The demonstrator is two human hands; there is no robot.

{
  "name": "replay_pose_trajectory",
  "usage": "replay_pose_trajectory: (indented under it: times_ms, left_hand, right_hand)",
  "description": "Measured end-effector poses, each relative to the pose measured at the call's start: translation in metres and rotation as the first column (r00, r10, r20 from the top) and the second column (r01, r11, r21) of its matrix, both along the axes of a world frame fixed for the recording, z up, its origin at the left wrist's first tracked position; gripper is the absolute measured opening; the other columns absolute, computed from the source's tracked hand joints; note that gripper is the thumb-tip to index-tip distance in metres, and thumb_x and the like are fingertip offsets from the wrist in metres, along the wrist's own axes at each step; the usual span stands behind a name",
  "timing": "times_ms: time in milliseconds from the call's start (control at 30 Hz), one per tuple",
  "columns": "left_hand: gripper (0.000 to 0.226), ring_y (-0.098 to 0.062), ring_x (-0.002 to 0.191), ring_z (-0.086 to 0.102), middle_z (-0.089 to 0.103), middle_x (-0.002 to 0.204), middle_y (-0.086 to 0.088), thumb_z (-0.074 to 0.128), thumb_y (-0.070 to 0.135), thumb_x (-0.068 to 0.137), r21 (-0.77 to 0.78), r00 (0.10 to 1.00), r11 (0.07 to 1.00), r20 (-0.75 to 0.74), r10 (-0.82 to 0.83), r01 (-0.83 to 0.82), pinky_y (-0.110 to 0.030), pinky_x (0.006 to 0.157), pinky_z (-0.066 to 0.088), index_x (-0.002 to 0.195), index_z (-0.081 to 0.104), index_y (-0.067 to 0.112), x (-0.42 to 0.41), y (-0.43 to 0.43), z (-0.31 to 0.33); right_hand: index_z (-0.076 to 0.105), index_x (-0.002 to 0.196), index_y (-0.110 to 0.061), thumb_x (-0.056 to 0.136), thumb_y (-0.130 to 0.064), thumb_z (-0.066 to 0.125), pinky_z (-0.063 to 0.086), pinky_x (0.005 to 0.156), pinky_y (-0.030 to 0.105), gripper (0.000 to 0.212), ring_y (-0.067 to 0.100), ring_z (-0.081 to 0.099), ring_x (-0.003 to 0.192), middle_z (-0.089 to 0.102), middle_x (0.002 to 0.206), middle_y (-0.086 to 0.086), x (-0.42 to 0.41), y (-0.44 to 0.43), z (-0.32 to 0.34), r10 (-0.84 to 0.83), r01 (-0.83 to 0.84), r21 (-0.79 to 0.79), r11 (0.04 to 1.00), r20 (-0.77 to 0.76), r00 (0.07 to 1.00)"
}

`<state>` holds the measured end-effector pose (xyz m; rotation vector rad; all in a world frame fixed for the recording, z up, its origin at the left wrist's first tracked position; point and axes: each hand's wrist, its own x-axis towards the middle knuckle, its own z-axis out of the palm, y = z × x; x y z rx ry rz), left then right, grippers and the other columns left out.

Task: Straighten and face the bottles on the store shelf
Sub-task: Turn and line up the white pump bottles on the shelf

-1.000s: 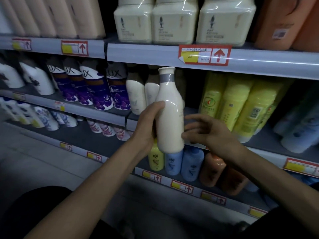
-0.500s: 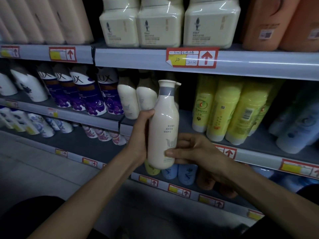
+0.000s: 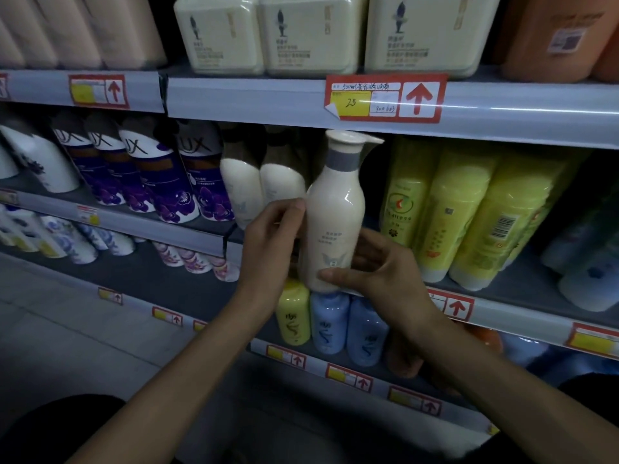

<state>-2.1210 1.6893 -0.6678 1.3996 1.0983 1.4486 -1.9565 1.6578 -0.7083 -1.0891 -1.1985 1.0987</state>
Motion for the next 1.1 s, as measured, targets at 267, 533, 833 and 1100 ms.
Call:
replay_pose_trajectory:
  times_ms: [267,533,833,1100]
  left_hand:
    - [0.025,-0.006,0.109,0.070,0.076,0.110,0.009,0.063,0.009,0.101,0.003,0.999,1.000,-0.019,-0.029,0.029,-0.027,0.090,0.058,0.124,0.071,0.016,0.001,0.007,-0.022]
    - [0.035,-0.001,0.112,0.068,0.073,0.122,0.005,0.064,0.007,0.099,-0.048,0.997,0.997,-0.044,-0.056,0.054,-0.016,0.088,0.053,0.132,0.068,0.019,0.004,0.016,-0.045]
    - [0.034,0.003,0.108,0.068,0.073,0.121,0.007,0.063,0.002,0.098,-0.140,1.000,0.990,0.001,-0.020,0.019,-0.017,0.086,0.053,0.127,0.069,0.018,0.008,0.022,-0.053]
    - [0.029,0.002,0.099,0.070,0.077,0.111,0.009,0.068,0.009,0.095,-0.248,0.999,0.968,0.003,-0.047,0.046,-0.020,0.084,0.055,0.120,0.074,0.021,0.007,0.027,-0.046]
  right_hand:
    - [0.069,0.126,-0.015,0.068,-0.001,0.093,0.063,0.089,0.044,0.064,0.015,0.074,0.106,0.078,0.114,-0.001,-0.012,0.035,-0.006,-0.249,0.248,0.035,0.968,0.040,0.968]
    - [0.066,0.132,-0.019,0.072,-0.009,0.092,0.062,0.089,0.045,0.067,0.014,0.072,0.111,0.075,0.119,-0.005,-0.015,0.057,-0.020,-0.330,0.317,0.111,0.942,0.141,0.933]
    - [0.050,0.145,-0.017,0.075,-0.018,0.092,0.058,0.099,0.041,0.081,0.014,0.066,0.118,0.068,0.133,-0.002,-0.016,0.065,-0.021,-0.306,0.304,0.051,0.951,0.295,0.905]
    - [0.063,0.120,-0.030,0.084,0.012,0.072,0.060,0.095,0.046,0.056,0.018,0.075,0.104,0.078,0.112,0.002,-0.006,0.061,-0.022,-0.213,0.239,-0.085,0.967,0.240,0.947]
